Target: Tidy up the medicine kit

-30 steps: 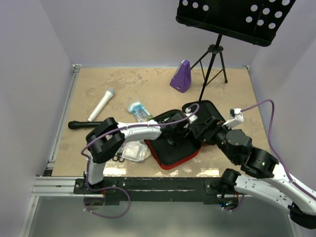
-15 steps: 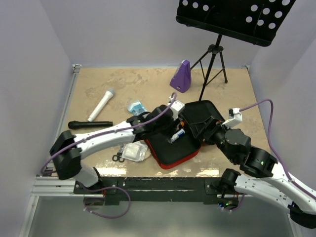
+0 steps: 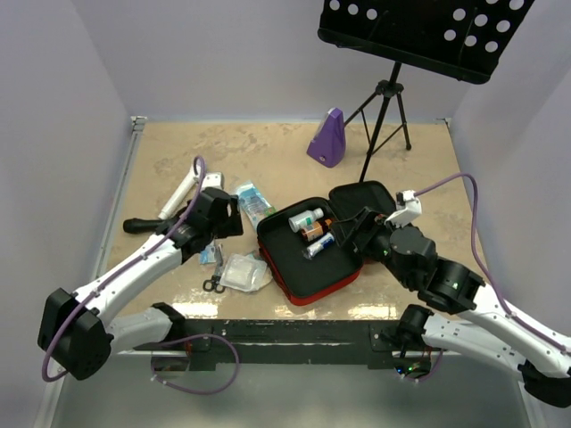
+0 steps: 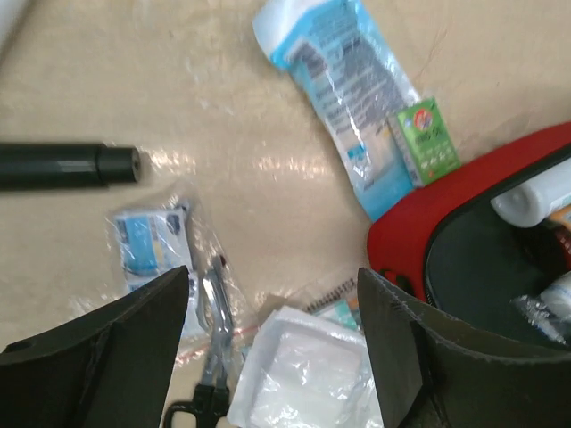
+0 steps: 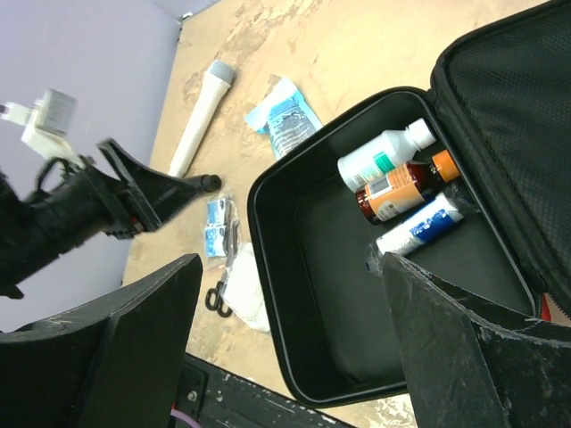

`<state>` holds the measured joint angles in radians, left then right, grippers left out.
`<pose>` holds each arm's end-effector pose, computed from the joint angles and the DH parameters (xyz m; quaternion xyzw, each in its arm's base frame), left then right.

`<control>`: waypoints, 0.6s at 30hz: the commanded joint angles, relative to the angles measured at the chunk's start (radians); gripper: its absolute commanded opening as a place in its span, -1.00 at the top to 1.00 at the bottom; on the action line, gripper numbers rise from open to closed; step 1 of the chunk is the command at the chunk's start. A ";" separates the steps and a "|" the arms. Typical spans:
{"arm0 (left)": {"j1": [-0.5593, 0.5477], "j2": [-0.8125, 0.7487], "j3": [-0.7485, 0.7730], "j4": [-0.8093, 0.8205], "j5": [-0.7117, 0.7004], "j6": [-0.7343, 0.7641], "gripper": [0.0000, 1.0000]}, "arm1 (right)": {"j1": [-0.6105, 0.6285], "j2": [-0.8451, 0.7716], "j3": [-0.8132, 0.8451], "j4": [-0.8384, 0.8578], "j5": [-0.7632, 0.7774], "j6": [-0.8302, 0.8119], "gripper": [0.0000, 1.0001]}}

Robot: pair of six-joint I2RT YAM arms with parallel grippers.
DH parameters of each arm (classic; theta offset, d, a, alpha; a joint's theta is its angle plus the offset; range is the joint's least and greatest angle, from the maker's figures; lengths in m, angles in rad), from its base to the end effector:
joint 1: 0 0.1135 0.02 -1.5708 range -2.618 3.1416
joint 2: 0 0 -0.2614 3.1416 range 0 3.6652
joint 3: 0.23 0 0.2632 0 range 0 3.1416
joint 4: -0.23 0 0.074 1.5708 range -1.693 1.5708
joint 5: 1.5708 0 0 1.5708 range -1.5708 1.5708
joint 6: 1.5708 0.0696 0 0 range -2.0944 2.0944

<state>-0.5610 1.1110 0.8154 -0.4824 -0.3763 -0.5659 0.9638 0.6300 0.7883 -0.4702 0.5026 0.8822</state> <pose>0.2384 -0.1196 0.2331 -0.0744 0.9060 -0.0567 0.4128 0.1307 0.1294 0.3257 0.1143 0.7883 0.3334 0.5044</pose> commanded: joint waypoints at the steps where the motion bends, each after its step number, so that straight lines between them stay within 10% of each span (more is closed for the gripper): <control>1: 0.000 0.030 -0.079 0.016 0.109 -0.091 -0.60 | 0.003 0.007 -0.020 0.070 -0.029 -0.014 -0.73; 14: -0.172 0.022 -0.188 0.038 0.238 -0.068 -0.68 | 0.003 0.007 -0.057 0.093 -0.047 -0.003 -0.73; 18: -0.177 0.041 -0.200 0.054 0.235 -0.068 -0.44 | 0.003 0.025 -0.052 0.100 -0.059 0.000 -0.73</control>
<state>-0.7349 1.1416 0.6125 -0.4568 -0.1352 -0.6395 0.9638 0.6422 0.7341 -0.4198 0.4675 0.8818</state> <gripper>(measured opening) 0.771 0.865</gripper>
